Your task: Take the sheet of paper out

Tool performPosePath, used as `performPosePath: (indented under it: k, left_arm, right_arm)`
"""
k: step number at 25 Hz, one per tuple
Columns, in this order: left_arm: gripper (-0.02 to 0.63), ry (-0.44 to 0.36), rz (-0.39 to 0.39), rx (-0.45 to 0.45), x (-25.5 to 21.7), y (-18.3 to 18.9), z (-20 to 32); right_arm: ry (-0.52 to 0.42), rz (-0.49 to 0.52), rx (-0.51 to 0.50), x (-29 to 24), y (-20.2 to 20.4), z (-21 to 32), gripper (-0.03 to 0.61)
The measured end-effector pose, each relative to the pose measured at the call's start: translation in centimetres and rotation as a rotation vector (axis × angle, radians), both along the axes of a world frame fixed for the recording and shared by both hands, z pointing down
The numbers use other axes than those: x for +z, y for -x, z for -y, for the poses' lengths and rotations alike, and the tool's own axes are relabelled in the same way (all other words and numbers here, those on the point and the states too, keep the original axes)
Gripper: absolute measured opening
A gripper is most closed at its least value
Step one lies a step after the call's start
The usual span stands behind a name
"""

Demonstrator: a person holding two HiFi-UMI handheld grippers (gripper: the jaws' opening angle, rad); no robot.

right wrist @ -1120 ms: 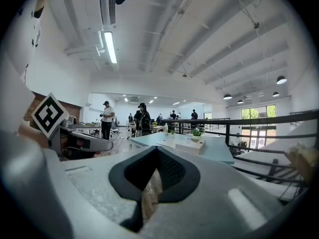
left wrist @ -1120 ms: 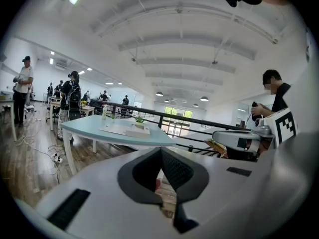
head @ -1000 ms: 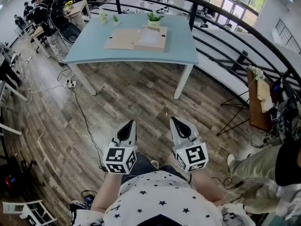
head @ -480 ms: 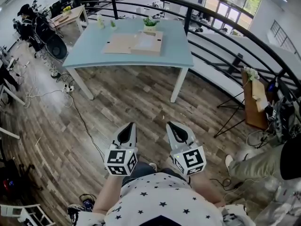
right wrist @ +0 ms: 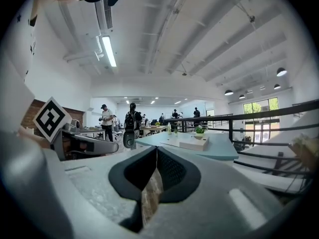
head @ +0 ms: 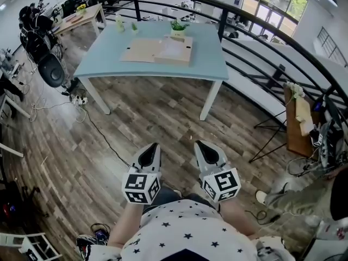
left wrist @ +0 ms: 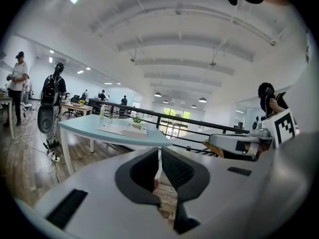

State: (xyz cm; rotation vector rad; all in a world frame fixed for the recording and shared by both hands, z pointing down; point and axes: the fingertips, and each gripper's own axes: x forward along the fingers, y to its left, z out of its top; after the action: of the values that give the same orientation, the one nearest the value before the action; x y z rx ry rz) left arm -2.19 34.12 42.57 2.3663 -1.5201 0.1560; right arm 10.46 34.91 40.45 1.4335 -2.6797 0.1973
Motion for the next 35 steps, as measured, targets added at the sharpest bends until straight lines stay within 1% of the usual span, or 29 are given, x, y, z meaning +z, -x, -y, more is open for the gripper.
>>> performPosePath:
  k: [2, 4, 7, 13, 18, 21, 24, 29, 35]
  left_arm:
    - [0.030, 0.001, 0.001, 0.000, 0.0, 0.0, 0.5]
    - [0.044, 0.004, 0.003, 0.000, 0.1, 0.0, 0.9]
    - [0.064, 0.006, 0.003, -0.001, 0.2, 0.0, 1.5]
    - [0.121, 0.011, 0.018, 0.004, 0.5, 0.3, 3.2]
    - [0.161, 0.012, 0.025, 0.001, 0.6, 0.9, 5.2]
    - [0.184, 0.009, 0.037, 0.000, 0.8, 1.3, 6.8]
    - [0.187, 0.001, 0.048, -0.005, 1.0, 1.8, 9.0]
    - [0.187, 0.001, 0.039, 0.000, 1.3, 2.4, 13.6]
    - [0.187, 0.025, 0.026, 0.028, 1.5, 2.9, 19.3]
  right_arm:
    - [0.010, 0.003, -0.010, 0.2, 0.2, 0.6, 0.031]
    - [0.017, 0.002, -0.018, 0.4, 0.3, 1.0, 0.041]
    - [0.020, -0.002, -0.027, 0.6, 0.5, 1.5, 0.084]
    - [0.034, -0.014, -0.037, 1.3, 1.1, 3.0, 0.150]
    - [0.039, -0.024, -0.049, 1.8, 1.8, 4.9, 0.191]
    - [0.038, -0.030, -0.063, 2.1, 2.5, 6.5, 0.206]
    - [0.040, -0.034, -0.073, 2.4, 2.9, 8.7, 0.213]
    - [0.037, -0.028, -0.072, 2.5, 3.4, 12.9, 0.215]
    - [0.025, -0.025, -0.056, 2.0, 4.6, 19.1, 0.215]
